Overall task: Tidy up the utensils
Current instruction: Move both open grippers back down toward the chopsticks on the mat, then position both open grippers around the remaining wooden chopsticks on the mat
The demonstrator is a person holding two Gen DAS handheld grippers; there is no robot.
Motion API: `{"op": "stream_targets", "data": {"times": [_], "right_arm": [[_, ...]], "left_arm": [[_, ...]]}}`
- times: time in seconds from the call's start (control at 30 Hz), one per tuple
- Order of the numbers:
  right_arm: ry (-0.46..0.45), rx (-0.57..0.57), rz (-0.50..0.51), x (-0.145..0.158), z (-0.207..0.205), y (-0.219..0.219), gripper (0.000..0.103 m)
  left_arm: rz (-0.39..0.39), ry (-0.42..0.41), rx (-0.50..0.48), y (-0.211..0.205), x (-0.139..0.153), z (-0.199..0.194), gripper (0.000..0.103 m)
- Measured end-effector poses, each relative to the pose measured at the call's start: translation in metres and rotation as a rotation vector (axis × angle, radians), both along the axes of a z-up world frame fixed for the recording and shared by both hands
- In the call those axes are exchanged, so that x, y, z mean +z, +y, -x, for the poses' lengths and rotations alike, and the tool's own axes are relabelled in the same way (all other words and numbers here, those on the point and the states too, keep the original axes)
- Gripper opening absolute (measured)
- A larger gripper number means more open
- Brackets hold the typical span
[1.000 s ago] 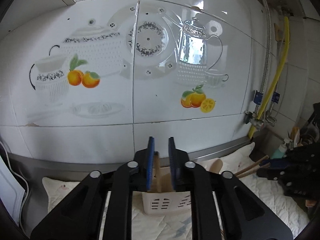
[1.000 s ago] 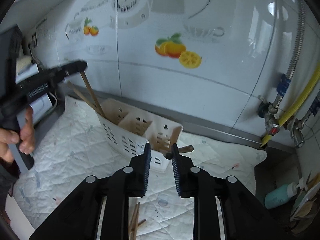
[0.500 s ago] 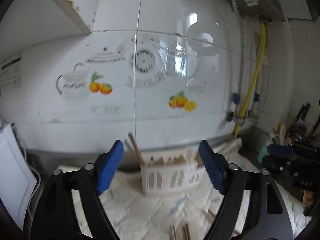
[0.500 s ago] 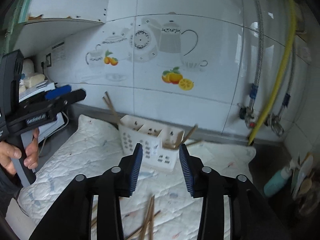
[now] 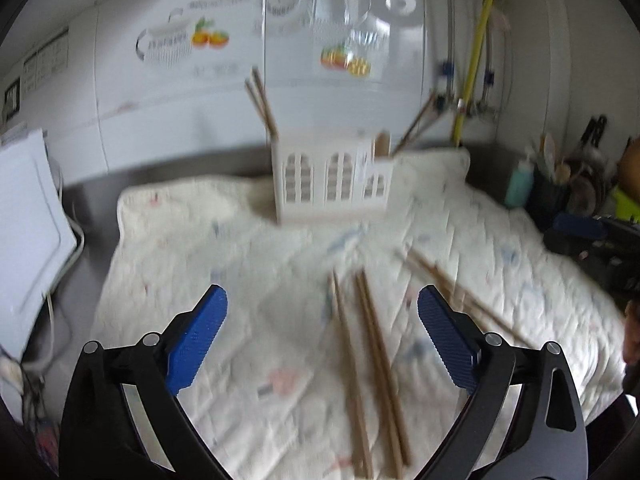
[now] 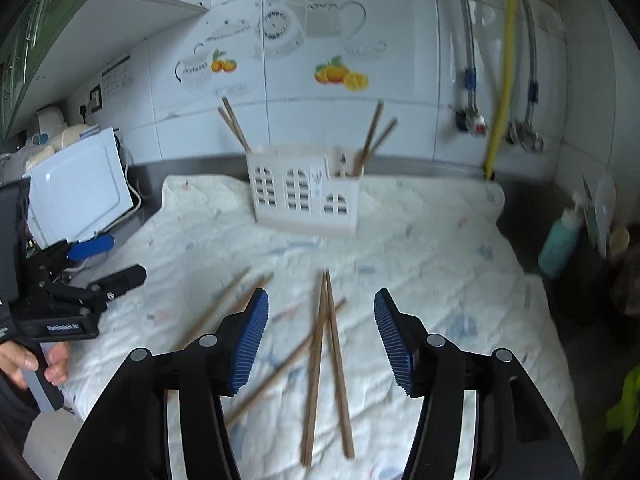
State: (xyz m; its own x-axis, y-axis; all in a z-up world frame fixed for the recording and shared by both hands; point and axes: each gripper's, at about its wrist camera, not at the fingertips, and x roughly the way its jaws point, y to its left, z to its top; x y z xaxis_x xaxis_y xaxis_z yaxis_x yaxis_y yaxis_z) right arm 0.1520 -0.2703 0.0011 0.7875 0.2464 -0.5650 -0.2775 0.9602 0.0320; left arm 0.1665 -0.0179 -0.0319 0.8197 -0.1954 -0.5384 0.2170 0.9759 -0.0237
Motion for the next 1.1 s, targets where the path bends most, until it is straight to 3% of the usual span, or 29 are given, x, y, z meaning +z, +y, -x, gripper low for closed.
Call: {"op": "stream_targets", "data": {"times": [0.23,0.5,0.77,1.1], "right_arm": [[0.060,-0.039,-0.016,-0.032,0.012,-0.008,0.054],[0.097,-0.062,-0.039,-0.046,0.013,-0.014,0.055],[0.096,-0.052,-0.031,-0.047,0.014,-0.012,0.055],[0.104,-0.051,-0.031,-0.049,0.013,-0.012,0.055]], "left_arm": [[0.047,0.132,0.007,0.007,-0.044,-0.001,0.095],[0.055,0.205,-0.020,0.004,-0.064,-0.009,0.095],[0.058,0.245,-0.012,0.002,-0.080,-0.016,0.095],[0.043,0.249,-0.001,0.003,-0.079,-0.021,0.098]]}}
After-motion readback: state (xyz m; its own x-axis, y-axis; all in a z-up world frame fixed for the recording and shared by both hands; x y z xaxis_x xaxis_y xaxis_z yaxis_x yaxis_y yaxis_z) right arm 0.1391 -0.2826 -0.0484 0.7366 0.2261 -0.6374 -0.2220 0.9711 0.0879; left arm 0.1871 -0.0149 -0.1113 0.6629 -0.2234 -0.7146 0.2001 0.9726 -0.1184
